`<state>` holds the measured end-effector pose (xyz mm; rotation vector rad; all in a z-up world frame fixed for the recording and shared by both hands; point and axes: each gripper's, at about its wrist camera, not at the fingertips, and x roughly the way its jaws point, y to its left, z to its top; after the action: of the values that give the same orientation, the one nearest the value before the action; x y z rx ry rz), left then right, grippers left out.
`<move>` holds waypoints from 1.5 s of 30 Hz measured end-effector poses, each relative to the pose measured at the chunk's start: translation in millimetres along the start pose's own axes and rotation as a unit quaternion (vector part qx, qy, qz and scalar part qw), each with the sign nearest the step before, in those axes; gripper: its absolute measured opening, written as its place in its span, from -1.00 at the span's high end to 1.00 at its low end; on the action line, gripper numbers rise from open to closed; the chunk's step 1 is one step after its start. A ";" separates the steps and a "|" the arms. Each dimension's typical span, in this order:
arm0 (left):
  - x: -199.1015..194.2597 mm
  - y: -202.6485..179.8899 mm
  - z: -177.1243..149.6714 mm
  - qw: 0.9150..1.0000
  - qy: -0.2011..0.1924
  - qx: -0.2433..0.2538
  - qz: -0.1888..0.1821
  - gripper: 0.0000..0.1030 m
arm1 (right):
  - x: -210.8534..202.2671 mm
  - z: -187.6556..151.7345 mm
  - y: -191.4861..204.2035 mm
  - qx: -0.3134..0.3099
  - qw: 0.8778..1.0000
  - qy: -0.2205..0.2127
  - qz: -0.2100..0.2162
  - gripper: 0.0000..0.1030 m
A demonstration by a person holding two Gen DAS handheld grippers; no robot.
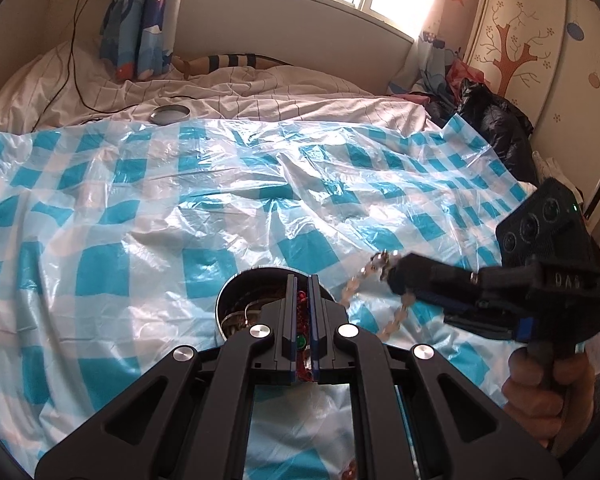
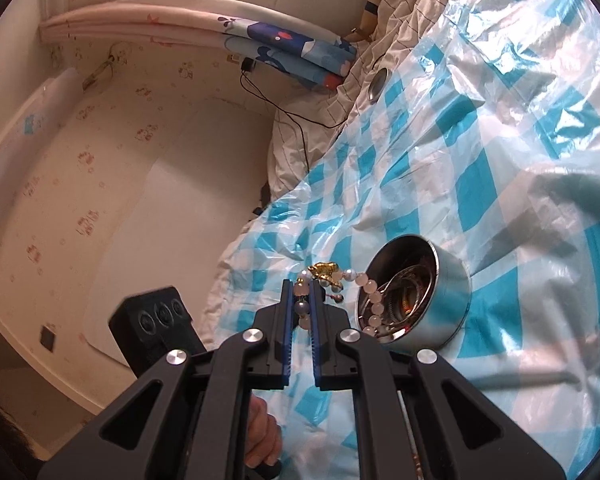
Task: Organize jewelry
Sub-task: 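Drop the red bead strand into the tin while the right gripper drops the pearl bracelet there, then move both grippers back to the amber and white bead bracelets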
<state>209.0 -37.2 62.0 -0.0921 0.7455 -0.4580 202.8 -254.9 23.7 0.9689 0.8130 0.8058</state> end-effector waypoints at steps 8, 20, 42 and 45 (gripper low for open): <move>47.9 12.1 2.4 0.998 0.060 -0.008 0.005 0.89 | 8.2 3.6 3.0 -0.023 0.999 -0.003 -0.032 0.83; 7.6 57.0 7.0 0.994 0.034 -0.100 -0.023 0.00 | 79.6 -3.5 9.5 -0.107 0.975 0.062 -0.183 0.78; -60.5 26.4 -90.4 0.993 0.023 -0.027 0.115 -0.57 | -37.7 -74.6 23.9 -0.137 0.939 0.008 -0.316 -0.28; -74.5 19.3 -108.2 0.992 0.018 -0.029 0.123 -0.67 | -58.7 -99.4 22.7 -0.120 0.942 -0.005 -0.314 -0.30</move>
<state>95.4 21.0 25.0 -0.0460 0.7948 -0.2040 85.3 -260.5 23.6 0.4465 0.9207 0.3295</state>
